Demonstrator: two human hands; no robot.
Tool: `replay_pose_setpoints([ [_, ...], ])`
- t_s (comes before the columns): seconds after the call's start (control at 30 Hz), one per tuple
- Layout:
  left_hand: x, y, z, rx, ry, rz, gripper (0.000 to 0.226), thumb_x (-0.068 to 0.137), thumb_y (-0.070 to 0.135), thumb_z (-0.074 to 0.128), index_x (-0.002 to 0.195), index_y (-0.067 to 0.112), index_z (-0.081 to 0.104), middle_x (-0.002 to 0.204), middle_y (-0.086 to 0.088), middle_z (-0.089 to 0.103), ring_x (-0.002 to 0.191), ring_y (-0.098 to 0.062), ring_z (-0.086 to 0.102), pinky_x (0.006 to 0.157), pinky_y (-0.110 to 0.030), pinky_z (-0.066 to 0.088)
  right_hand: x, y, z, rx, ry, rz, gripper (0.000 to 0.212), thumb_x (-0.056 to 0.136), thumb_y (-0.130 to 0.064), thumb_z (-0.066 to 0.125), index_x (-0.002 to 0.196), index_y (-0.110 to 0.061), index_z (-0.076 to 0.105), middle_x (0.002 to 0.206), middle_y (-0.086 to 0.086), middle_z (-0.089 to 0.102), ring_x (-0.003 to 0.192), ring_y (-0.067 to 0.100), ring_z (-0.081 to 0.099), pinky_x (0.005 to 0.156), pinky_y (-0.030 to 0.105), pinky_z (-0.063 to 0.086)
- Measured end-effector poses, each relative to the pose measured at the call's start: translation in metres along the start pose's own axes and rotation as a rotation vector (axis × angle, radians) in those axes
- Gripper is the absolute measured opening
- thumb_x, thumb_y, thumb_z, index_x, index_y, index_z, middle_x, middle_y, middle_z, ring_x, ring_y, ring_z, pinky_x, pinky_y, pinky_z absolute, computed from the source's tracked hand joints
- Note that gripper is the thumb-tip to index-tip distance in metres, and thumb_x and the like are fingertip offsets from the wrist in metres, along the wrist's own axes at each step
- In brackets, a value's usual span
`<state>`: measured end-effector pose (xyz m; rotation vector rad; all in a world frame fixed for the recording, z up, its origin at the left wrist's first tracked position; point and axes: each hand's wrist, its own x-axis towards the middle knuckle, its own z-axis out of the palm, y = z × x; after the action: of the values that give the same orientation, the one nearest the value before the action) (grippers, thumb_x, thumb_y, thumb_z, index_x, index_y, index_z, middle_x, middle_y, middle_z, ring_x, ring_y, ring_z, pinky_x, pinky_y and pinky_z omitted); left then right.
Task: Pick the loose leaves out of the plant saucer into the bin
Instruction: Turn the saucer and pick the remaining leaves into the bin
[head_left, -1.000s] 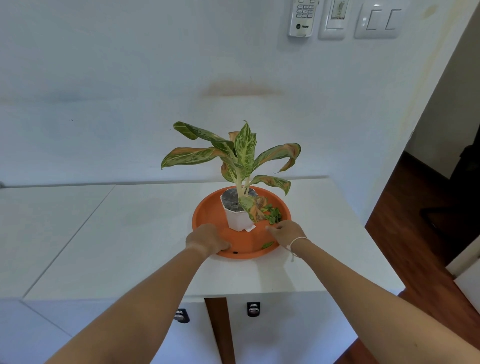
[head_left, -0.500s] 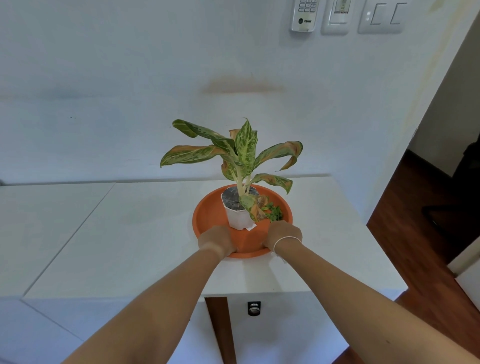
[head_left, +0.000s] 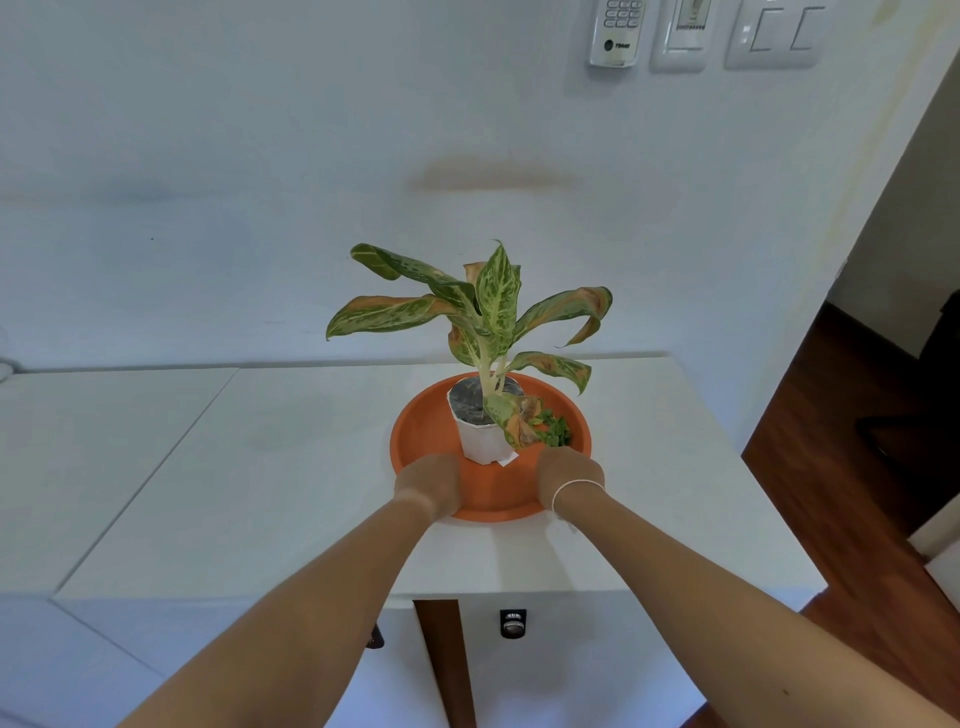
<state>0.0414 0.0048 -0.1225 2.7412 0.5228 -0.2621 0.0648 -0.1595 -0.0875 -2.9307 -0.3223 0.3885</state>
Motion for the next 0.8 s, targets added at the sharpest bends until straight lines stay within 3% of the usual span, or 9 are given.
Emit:
replay_pose_setpoints([
  [0.03, -0.008, 0.002, -0.008, -0.01, -0.027, 0.026, 0.033, 0.089, 0.025, 0.055, 0.117, 0.011, 0.064, 0.117, -0.008, 0.068, 0.105, -0.023, 0.064, 0.093, -0.035, 0.053, 0.0, 0.002, -0.001, 0.039, -0.004, 0.0, 0.027, 0.096, -0.018, 0.041, 0.116, -0.013, 0.059, 0.112, 0.007, 0.064, 0.104, 0.024, 0.061, 0.083, 0.029, 0.048],
  [0.1, -0.023, 0.005, -0.025, -0.083, -0.066, 0.07, 0.034, 0.097, 0.022, 0.042, 0.118, 0.003, 0.06, 0.117, -0.016, 0.065, 0.107, -0.028, 0.062, 0.092, -0.035, 0.051, 0.002, 0.008, -0.004, 0.238, 0.008, 0.016, 0.017, 0.092, -0.022, 0.045, 0.082, -0.014, 0.058, 0.084, 0.005, 0.06, 0.081, 0.022, 0.057, 0.069, 0.027, 0.044],
  [0.17, -0.035, 0.005, -0.039, -0.256, -0.09, 0.05, 0.033, 0.099, 0.02, 0.034, 0.094, 0.002, 0.061, 0.089, -0.019, 0.062, 0.08, -0.028, 0.062, 0.071, -0.036, 0.05, 0.002, 0.019, -0.009, 0.622, 0.007, 0.082, 0.025, 0.087, -0.022, 0.05, 0.064, -0.015, 0.044, 0.063, 0.001, 0.043, 0.058, 0.016, 0.042, 0.053, 0.024, 0.032],
  [0.23, -0.038, -0.001, -0.044, -0.556, -0.139, -0.039, 0.032, 0.096, 0.017, 0.03, 0.065, 0.013, 0.039, 0.062, -0.007, 0.038, 0.049, -0.017, 0.037, 0.043, -0.025, 0.033, 0.001, 0.032, -0.013, 1.097, -0.079, 0.195, 0.025, 0.084, -0.017, 0.048, 0.062, -0.016, 0.035, 0.055, -0.001, 0.031, 0.044, 0.012, 0.029, 0.041, 0.021, 0.023],
  [0.3, -0.034, -0.01, -0.042, -0.922, -0.16, -0.153, 0.03, 0.092, 0.014, 0.032, 0.063, 0.017, 0.028, 0.061, -0.001, 0.026, 0.048, -0.012, 0.023, 0.036, -0.018, 0.022, 0.0, 0.046, -0.011, 1.499, -0.163, 0.287, 0.026, 0.081, -0.013, 0.041, 0.06, -0.018, 0.026, 0.049, -0.002, 0.025, 0.034, 0.01, 0.02, 0.034, 0.015, 0.016],
  [0.4, -0.039, -0.017, -0.036, -1.398, -0.157, -0.288, 0.026, 0.09, 0.012, 0.036, 0.065, 0.016, 0.032, 0.06, 0.0, 0.03, 0.049, -0.01, 0.026, 0.034, -0.013, 0.022, -0.003, 0.059, -0.004, 1.887, -0.26, 0.319, 0.019, 0.075, -0.012, 0.035, 0.06, -0.018, 0.025, 0.044, -0.001, 0.029, 0.03, 0.01, 0.021, 0.032, 0.014, 0.015],
  [0.5, -0.046, -0.017, -0.031, -1.695, -0.176, -0.338, 0.024, 0.088, 0.012, 0.034, 0.064, 0.016, 0.033, 0.048, 0.002, 0.036, 0.036, -0.009, 0.032, 0.033, -0.012, 0.023, -0.01, 0.06, 0.002, 2.096, -0.297, 0.28, 0.01, 0.059, -0.012, 0.039, 0.059, -0.016, 0.03, 0.044, 0.001, 0.033, 0.03, 0.012, 0.024, 0.033, 0.014, 0.016],
  [0.6, -0.049, -0.018, -0.026, -1.887, -0.203, -0.356, 0.023, 0.084, 0.014, 0.03, 0.061, 0.015, 0.033, 0.04, 0.003, 0.035, 0.028, -0.009, 0.031, 0.033, -0.01, 0.022, -0.015, 0.056, 0.006, 2.21, -0.301, 0.239, 0.009, 0.056, -0.012, 0.039, 0.059, -0.015, 0.032, 0.045, 0.002, 0.035, 0.03, 0.013, 0.026, 0.033, 0.013, 0.018],
  [0.8, -0.055, -0.02, -0.02, -1.975, -0.215, -0.346, 0.025, 0.082, 0.016, 0.027, 0.057, 0.017, 0.031, 0.039, 0.005, 0.03, 0.028, -0.009, 0.027, 0.032, -0.01, 0.019, -0.021, 0.05, 0.011, 2.296, -0.274, 0.174, 0.007, 0.055, -0.009, 0.034, 0.058, -0.013, 0.03, 0.045, 0.003, 0.034, 0.03, 0.013, 0.027, 0.033, 0.011, 0.021],
])
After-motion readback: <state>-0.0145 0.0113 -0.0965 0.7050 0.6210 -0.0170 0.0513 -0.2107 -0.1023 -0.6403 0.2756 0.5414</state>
